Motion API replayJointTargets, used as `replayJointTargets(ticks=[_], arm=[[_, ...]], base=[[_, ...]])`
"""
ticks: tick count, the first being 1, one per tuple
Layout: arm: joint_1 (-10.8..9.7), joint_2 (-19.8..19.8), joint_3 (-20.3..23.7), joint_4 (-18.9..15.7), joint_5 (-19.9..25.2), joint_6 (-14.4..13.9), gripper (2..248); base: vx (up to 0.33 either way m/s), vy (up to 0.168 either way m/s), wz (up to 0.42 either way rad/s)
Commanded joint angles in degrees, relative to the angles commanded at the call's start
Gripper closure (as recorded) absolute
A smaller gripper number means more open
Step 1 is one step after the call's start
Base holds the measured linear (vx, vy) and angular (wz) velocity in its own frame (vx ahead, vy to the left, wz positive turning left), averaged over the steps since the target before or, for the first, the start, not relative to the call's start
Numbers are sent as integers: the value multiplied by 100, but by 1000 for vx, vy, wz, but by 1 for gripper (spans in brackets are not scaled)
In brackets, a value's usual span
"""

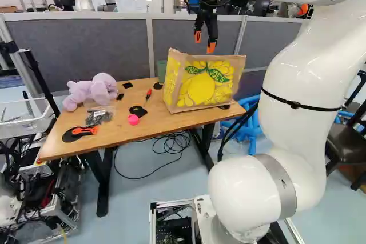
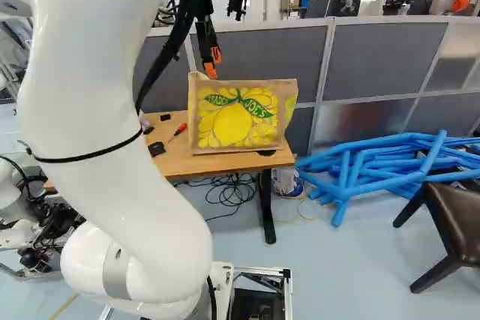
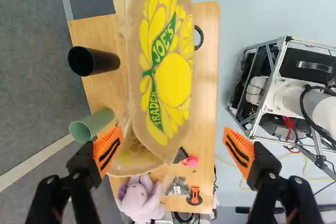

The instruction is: Pick up the bag on the ground and place it on the table

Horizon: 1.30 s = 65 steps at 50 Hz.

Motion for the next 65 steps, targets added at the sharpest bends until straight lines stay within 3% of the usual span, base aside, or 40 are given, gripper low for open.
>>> replayJointTargets(ticks=[65], arm=[[0,0,0,0,0,0,3]], base=[[-119,0,9]])
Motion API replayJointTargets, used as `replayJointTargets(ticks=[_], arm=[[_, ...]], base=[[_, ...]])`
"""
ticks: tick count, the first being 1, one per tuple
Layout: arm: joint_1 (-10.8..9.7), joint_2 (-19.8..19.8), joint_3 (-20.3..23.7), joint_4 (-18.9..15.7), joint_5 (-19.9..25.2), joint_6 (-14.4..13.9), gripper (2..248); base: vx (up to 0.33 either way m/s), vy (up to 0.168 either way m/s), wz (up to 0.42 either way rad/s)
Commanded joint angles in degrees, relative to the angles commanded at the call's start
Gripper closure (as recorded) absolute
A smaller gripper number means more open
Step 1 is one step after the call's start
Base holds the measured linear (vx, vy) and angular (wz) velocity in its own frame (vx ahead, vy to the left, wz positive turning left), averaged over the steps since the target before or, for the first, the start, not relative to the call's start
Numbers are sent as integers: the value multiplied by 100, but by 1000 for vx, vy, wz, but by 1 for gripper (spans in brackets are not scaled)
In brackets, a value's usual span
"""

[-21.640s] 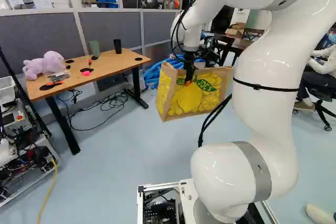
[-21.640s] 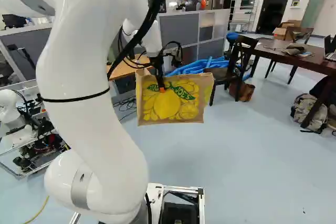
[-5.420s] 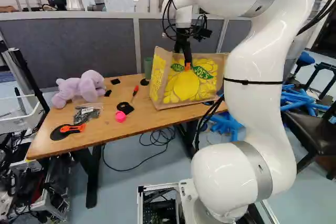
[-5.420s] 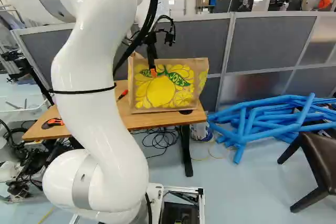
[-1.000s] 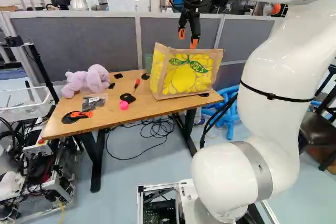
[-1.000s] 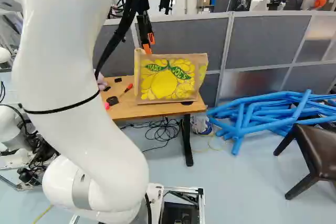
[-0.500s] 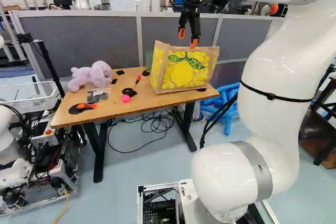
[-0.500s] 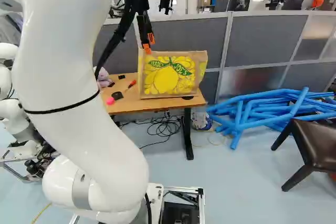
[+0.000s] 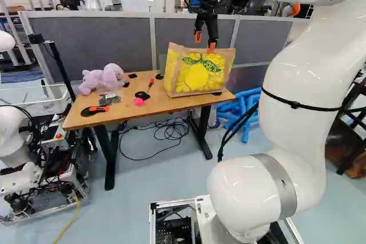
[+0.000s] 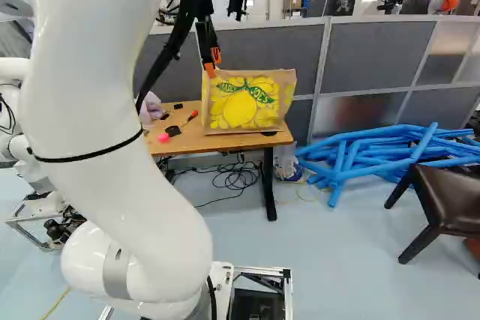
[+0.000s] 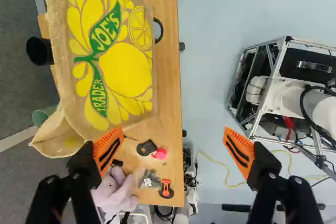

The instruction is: Pick up the bag on the ground and place it on the table

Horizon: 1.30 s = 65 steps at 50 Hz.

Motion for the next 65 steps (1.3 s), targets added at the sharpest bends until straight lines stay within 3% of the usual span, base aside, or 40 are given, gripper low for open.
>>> replayJointTargets(ticks=[38,65], arm=[[-1,7,25,1,36,-25,3],[-8,93,315,13,457,-319,3]], base=[[-21,0,2],[0,0,0]])
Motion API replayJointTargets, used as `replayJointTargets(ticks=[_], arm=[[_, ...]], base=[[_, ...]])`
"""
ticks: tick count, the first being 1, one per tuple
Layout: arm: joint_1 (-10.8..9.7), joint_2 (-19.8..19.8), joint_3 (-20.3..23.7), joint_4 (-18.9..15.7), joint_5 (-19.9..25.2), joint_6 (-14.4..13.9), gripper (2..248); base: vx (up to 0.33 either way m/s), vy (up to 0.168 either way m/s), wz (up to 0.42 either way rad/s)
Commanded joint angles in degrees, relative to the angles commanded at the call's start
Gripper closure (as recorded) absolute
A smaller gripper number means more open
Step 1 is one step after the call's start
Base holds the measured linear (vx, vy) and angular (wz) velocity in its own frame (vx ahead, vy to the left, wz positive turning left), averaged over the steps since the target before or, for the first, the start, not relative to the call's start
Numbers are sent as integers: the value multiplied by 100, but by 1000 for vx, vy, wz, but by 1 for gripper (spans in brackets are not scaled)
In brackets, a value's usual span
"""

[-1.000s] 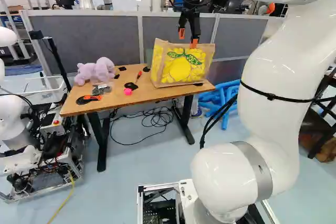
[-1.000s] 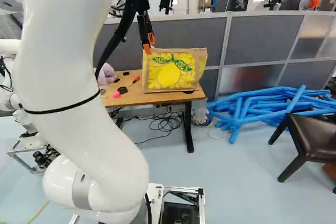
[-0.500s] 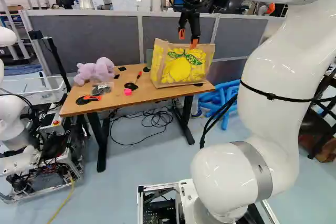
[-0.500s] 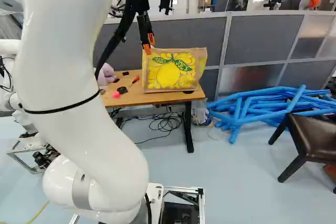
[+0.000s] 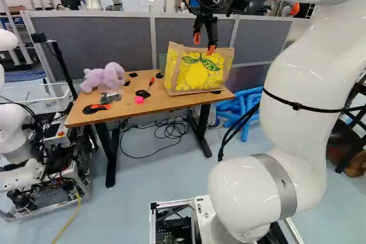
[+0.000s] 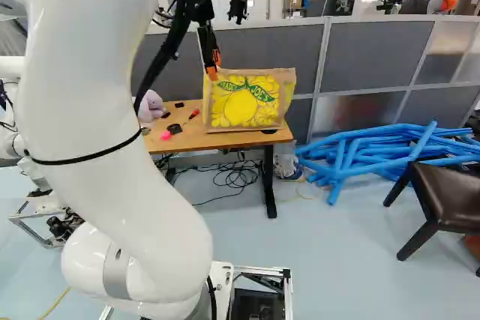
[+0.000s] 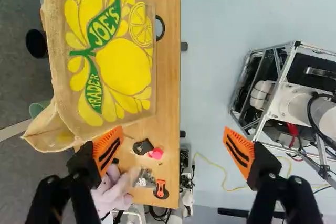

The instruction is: Pick up the bag on the ground and place it on the table

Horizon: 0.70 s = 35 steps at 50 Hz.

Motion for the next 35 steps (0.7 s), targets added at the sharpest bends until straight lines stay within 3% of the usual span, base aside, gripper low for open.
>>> replayJointTargets(ticks=[35], arm=[[-23,255,860,35,1247,-871,3]], base=[[0,0,0]])
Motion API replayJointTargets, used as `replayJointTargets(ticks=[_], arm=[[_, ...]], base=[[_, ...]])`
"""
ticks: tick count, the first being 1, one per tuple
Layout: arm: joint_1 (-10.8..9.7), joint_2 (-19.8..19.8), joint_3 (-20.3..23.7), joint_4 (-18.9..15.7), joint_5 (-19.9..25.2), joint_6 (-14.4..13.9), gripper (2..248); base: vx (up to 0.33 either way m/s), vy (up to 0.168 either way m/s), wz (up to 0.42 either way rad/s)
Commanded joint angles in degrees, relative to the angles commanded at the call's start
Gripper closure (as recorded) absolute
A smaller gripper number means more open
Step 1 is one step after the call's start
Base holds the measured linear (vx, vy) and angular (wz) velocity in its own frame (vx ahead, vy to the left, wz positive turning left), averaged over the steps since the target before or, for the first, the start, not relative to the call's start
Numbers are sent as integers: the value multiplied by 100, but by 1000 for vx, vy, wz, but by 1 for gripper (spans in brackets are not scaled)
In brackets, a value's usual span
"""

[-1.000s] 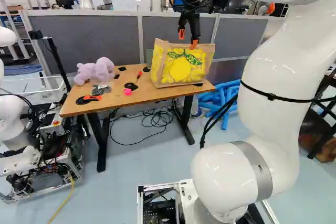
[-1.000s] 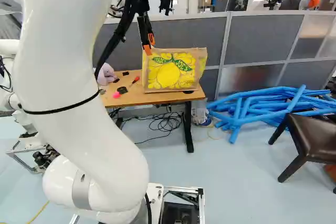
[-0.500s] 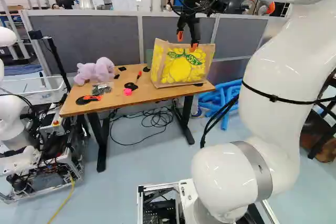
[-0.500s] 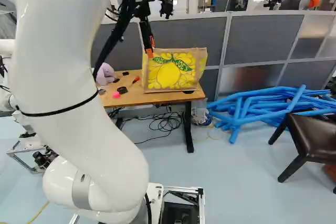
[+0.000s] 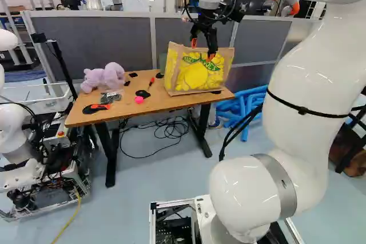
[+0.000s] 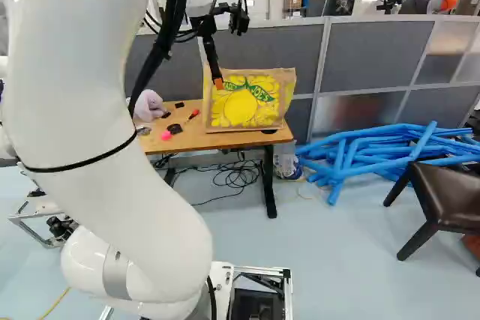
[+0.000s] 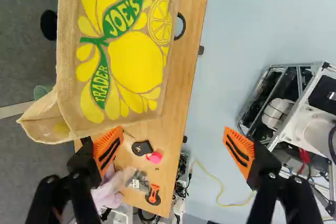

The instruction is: Pick up the bag on the ground and place it on the table

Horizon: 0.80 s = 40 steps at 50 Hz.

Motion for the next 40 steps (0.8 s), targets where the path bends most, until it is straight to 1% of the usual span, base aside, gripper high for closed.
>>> replayJointTargets(ticks=[21,40], arm=[[-21,229,773,31,1122,-783,3],[-44,489,1650,67,2394,-1672,3]], base=[[0,0,0],[0,0,0]])
